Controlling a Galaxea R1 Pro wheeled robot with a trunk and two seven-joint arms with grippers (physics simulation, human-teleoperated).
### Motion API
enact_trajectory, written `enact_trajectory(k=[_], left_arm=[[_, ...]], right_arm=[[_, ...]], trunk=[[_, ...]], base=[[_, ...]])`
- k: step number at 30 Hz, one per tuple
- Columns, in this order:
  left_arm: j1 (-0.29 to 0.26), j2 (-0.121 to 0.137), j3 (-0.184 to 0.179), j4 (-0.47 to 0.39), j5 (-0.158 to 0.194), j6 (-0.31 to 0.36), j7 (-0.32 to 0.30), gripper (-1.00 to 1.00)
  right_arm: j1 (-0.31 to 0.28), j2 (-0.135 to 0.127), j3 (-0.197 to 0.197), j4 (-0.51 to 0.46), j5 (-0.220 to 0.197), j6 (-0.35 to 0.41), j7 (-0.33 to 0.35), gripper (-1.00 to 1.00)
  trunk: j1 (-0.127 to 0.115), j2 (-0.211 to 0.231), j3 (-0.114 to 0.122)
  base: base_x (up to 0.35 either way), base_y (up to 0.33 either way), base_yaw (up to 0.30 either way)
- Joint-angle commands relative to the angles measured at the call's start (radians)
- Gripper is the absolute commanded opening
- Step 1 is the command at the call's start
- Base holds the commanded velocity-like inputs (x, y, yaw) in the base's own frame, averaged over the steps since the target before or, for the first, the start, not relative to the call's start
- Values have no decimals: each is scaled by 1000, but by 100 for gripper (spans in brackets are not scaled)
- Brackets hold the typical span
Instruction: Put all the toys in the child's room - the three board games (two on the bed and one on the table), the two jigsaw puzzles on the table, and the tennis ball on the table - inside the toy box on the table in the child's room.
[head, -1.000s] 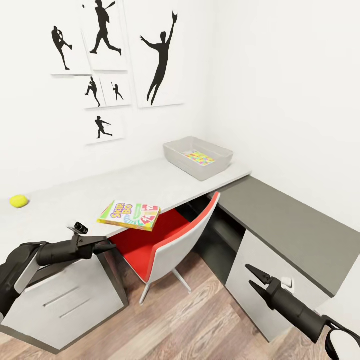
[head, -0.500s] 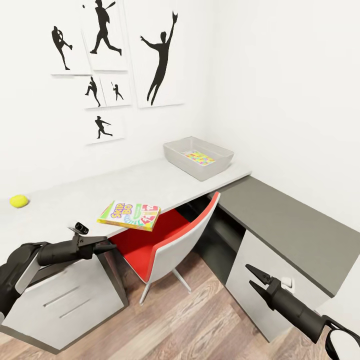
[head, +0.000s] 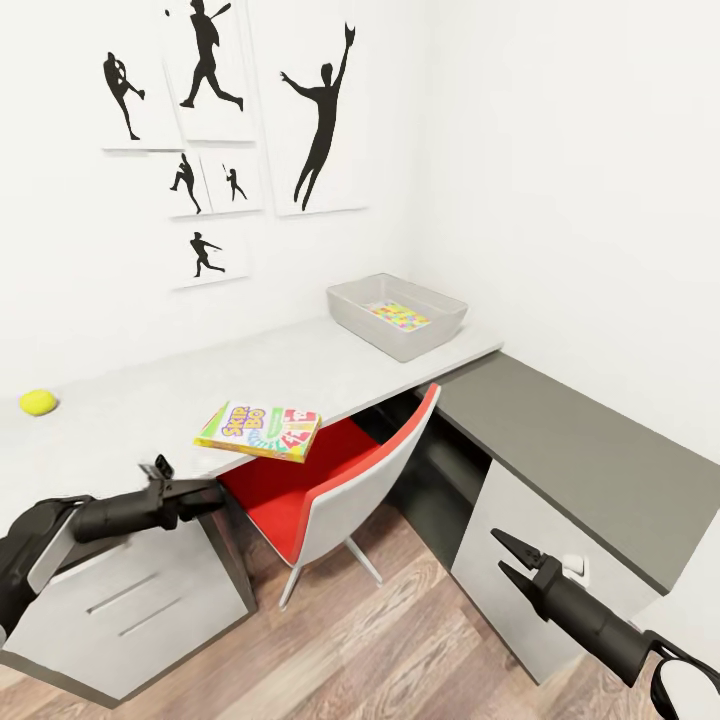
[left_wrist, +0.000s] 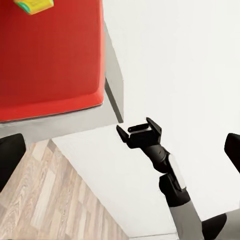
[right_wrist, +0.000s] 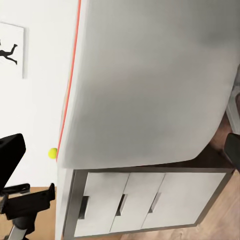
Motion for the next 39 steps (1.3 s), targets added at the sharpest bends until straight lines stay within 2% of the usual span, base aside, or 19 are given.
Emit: enact_trajectory(k=[1,12,18,20,22,25,28,31,33,39], left_arm=[[-2,1,-2,11,2,10,9,100],[-2,-3,-2,29,2,7,41,100],[-2,-10,2,29,4,1,108,100],[-3,-21,2,28,6,0,135,100],[-2,-52,7,28,6,0,172,100],[-2,-83,26,28,6,-1,211,100],[-2,-136,80,27,6,-1,288,100],[-2,-175,122,27,7,-2,346,100],[-2,-196,151,27,8,-1,380,100],[-2,-227,207,27,8,-2,417,100]], right_arm=[[-1,0,-2,0,4,5,6,100],[-2,0,-2,4,5,4,2,100],[-2,0,-2,4,4,3,0,100],[-2,0,-2,4,4,3,0,100],[-2,0,-2,4,4,3,-1,100],[-2,1,-2,5,4,3,-2,100],[-2,2,-2,4,4,3,-1,100],[-2,3,-2,4,4,3,0,100],[-1,3,-2,4,4,2,1,100],[-1,4,-2,4,5,-1,-1,100]], trunk=[[0,0,-1],[0,0,-1],[0,0,-1],[0,0,-1],[0,0,-1],[0,0,-1],[0,0,-1],[0,0,-1],[0,0,-1],[0,0,-1]], base=[[0,0,0],[0,0,0],[0,0,0],[0,0,0],[0,0,0],[0,0,0],[0,0,0],[0,0,0],[0,0,0],[0,0,0]])
